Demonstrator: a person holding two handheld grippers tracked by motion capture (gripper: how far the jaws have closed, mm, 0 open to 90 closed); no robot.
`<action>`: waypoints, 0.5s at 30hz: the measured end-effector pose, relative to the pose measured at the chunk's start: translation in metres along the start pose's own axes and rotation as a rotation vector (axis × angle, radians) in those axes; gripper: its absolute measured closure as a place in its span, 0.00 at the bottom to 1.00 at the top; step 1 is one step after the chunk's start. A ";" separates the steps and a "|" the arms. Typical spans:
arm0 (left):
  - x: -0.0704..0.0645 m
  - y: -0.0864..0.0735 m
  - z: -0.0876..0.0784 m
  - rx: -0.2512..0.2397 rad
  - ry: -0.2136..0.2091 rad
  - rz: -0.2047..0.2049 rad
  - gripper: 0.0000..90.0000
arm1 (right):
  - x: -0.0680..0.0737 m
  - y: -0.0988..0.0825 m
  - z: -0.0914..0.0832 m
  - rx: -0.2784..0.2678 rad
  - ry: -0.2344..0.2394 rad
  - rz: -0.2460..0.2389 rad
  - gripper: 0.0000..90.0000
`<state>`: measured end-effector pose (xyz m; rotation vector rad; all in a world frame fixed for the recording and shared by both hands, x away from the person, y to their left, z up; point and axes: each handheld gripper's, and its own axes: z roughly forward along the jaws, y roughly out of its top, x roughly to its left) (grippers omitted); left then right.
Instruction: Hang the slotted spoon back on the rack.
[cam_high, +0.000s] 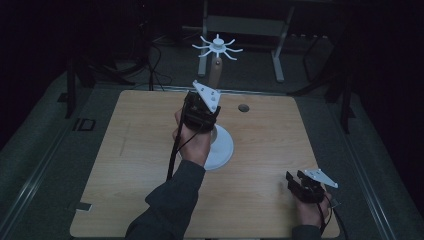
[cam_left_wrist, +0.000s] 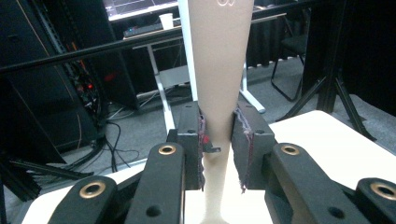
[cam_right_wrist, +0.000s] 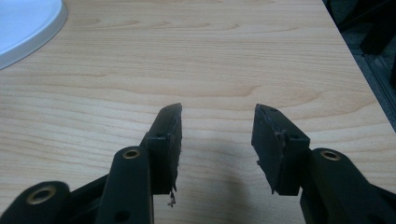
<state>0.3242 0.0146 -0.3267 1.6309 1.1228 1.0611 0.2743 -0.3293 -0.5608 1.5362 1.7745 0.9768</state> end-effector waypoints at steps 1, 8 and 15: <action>0.000 0.000 0.000 0.002 0.000 0.000 0.83 | 0.000 0.000 0.000 0.001 0.001 0.001 0.58; 0.002 0.002 0.003 0.002 0.012 -0.001 0.83 | 0.000 0.000 0.000 0.000 0.001 0.003 0.58; 0.002 0.003 0.007 0.008 0.013 0.001 0.83 | 0.000 0.000 0.000 0.002 0.001 0.001 0.58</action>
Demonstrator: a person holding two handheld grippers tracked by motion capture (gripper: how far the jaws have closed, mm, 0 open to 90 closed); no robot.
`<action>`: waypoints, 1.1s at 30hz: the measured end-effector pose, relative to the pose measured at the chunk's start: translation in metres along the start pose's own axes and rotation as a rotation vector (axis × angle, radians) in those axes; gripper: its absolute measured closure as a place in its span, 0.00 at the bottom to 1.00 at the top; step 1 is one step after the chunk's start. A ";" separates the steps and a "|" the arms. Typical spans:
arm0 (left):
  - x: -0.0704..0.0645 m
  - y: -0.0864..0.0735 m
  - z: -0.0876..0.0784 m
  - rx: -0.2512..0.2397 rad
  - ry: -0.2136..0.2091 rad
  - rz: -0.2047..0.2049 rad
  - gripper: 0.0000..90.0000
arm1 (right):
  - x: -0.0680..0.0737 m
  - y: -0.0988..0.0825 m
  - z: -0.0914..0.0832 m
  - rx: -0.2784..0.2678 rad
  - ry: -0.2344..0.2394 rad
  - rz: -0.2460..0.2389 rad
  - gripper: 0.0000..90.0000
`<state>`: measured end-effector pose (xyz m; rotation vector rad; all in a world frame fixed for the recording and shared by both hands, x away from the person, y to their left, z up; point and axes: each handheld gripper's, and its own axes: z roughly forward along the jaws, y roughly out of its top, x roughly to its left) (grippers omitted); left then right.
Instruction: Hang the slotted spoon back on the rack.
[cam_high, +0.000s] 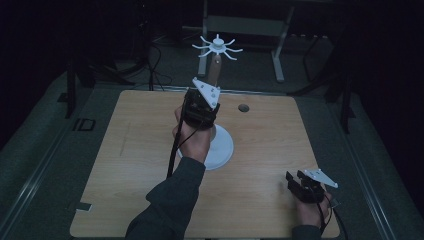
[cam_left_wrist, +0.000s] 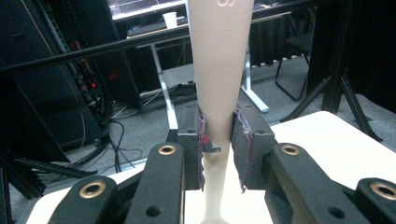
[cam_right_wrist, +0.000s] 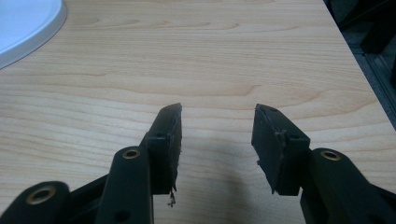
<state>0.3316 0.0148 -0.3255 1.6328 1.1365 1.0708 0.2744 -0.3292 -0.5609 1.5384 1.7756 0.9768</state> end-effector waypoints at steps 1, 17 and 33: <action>0.000 0.000 0.000 0.002 0.001 0.000 0.83 | 0.000 0.000 0.000 0.000 0.000 0.000 0.58; 0.001 -0.002 0.006 0.014 0.009 0.006 0.83 | 0.000 0.000 0.000 -0.002 0.000 0.001 0.58; 0.000 -0.004 0.004 0.002 0.001 0.004 0.82 | 0.000 0.000 0.000 0.000 0.000 0.000 0.58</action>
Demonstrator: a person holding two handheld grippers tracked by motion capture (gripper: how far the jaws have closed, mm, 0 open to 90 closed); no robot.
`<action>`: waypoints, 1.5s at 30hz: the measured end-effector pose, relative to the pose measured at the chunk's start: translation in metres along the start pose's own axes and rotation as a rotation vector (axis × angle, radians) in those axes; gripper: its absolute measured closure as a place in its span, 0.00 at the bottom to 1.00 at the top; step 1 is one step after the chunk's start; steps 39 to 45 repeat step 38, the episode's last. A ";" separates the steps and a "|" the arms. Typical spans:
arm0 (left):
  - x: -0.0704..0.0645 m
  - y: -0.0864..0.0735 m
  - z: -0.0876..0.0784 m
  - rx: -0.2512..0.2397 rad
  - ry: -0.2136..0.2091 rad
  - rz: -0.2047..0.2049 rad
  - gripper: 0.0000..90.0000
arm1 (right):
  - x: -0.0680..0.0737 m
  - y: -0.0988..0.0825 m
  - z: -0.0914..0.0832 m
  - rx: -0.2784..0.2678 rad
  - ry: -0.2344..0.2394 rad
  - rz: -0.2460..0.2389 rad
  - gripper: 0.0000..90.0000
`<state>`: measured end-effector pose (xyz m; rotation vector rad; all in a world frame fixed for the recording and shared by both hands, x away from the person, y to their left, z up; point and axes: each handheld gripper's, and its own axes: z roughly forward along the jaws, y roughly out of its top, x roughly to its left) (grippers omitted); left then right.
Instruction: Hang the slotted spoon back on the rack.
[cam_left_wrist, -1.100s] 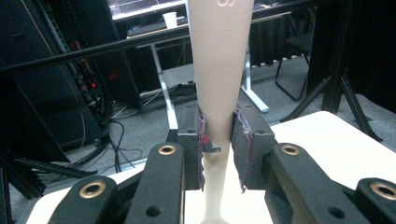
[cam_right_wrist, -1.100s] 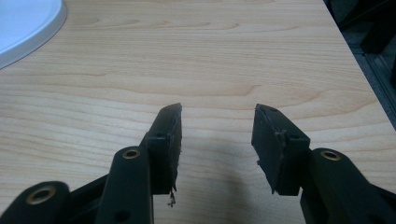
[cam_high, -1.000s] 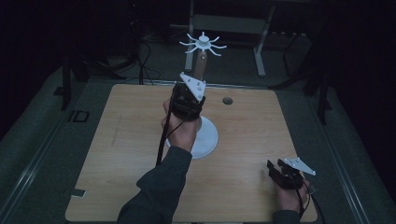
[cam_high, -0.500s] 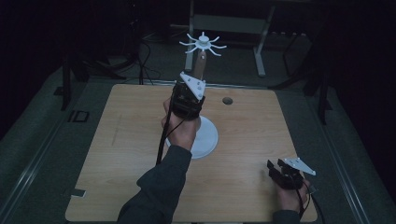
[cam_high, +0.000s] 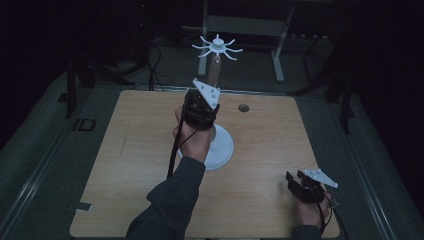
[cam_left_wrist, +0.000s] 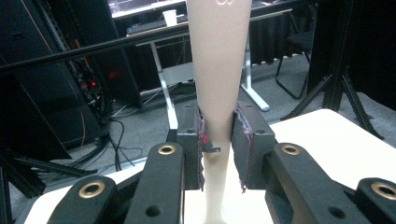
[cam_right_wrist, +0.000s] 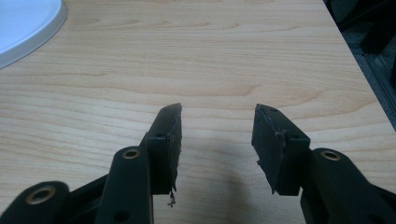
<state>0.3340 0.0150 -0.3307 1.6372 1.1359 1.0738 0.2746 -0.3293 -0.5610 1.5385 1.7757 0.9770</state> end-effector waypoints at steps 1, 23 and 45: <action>0.000 0.000 0.000 -0.001 -0.002 -0.001 0.82 | 0.000 0.000 0.000 0.000 0.000 -0.001 0.58; -0.004 0.000 -0.015 -0.038 -0.047 0.016 0.77 | 0.001 0.000 0.001 0.005 -0.003 -0.007 0.58; 0.001 -0.007 -0.027 -0.022 -0.152 0.022 0.68 | 0.001 -0.001 0.002 0.020 -0.001 -0.002 0.55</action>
